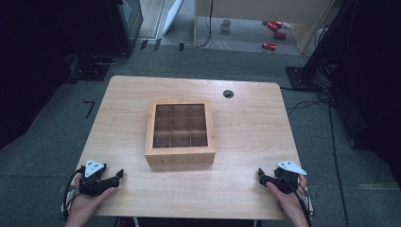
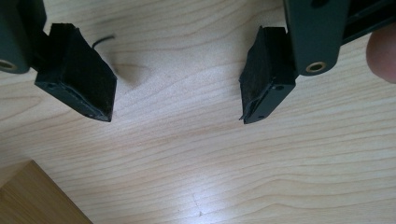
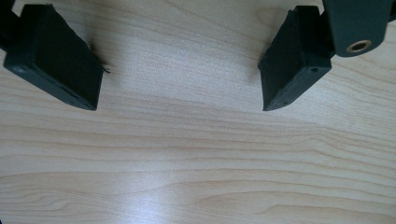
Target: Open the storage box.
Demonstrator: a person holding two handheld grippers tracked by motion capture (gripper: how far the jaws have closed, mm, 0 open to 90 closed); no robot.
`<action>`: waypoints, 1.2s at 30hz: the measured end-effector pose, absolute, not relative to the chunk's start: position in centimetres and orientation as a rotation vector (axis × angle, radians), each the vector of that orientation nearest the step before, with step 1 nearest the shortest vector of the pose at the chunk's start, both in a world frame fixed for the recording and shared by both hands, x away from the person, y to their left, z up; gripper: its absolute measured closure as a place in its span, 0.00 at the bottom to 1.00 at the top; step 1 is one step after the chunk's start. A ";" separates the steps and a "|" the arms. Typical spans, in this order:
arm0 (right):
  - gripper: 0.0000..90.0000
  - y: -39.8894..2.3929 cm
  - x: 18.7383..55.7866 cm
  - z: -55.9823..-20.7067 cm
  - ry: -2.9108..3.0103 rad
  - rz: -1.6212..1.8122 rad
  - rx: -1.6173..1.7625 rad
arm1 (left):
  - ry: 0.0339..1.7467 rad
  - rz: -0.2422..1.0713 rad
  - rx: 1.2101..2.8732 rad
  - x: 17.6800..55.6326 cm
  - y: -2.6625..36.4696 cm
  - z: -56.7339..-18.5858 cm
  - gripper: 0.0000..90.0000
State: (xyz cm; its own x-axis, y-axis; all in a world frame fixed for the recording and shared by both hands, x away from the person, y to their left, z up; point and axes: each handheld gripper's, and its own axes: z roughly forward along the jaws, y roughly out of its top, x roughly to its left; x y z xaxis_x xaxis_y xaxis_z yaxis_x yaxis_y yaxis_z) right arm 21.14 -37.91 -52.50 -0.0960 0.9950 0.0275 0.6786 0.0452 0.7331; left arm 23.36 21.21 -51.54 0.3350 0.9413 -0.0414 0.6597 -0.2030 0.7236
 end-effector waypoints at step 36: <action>0.12 -37.5 22.3 -52.5 1.844 0.825 1.671 | 1.208 0.452 1.855 23.3 15.5 -49.0 0.34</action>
